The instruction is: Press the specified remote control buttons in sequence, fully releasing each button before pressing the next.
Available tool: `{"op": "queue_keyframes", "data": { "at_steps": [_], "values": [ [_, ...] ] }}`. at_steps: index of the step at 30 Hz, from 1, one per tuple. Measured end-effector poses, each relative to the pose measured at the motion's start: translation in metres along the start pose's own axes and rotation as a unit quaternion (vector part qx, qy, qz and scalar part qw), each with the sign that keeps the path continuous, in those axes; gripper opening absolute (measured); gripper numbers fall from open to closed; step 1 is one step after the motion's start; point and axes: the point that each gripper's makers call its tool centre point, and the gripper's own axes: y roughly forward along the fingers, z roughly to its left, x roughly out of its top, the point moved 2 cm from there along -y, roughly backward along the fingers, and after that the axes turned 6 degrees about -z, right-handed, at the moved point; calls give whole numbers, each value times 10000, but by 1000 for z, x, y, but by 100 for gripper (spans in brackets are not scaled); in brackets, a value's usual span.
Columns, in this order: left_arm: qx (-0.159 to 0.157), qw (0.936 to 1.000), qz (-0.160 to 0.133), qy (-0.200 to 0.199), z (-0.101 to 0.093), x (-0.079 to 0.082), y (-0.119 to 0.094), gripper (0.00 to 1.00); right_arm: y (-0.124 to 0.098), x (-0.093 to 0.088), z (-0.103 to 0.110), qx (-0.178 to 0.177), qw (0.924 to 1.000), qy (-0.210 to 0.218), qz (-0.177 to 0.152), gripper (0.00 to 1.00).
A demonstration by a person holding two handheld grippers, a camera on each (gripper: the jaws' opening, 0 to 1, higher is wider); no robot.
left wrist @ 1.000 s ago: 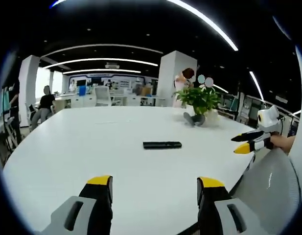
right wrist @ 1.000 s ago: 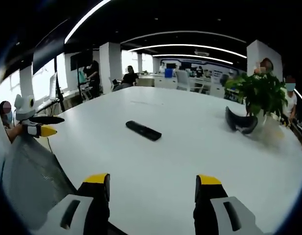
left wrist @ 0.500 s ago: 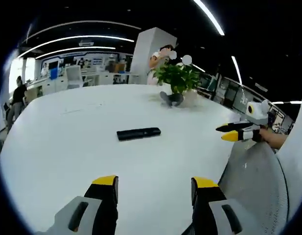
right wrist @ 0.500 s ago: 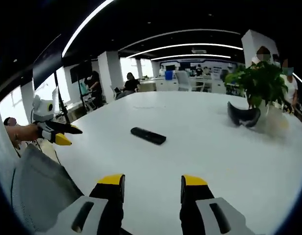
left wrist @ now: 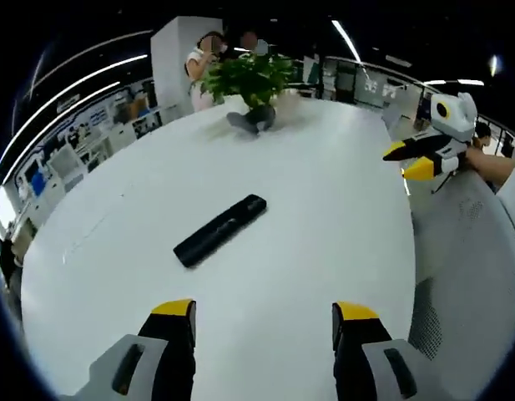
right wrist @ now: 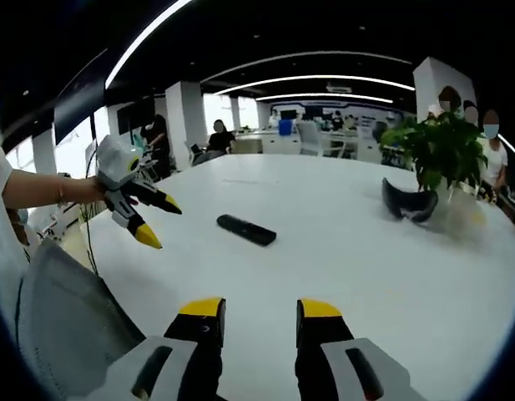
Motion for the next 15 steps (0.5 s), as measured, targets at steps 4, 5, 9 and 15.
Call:
{"op": "queue_keyframes", "data": {
  "at_steps": [4, 5, 9, 15],
  "values": [
    [-166, 9996, 95, -187, 14, 7, 11, 58, -3, -3, -2, -60, 9992, -307, 239, 24],
    [-169, 9997, 92, -179, 18, 8, 13, 56, -6, 0, -4, -171, 9983, -508, 209, 20],
    [-269, 9992, 230, -163, 30, 11, 20, 57, -11, 14, 4, -155, 9998, -22, -132, 15],
    [-279, 9989, 343, 155, 48, 19, 30, 65, -13, 7, -4, -456, 9975, -525, 153, 0]
  ]
}}
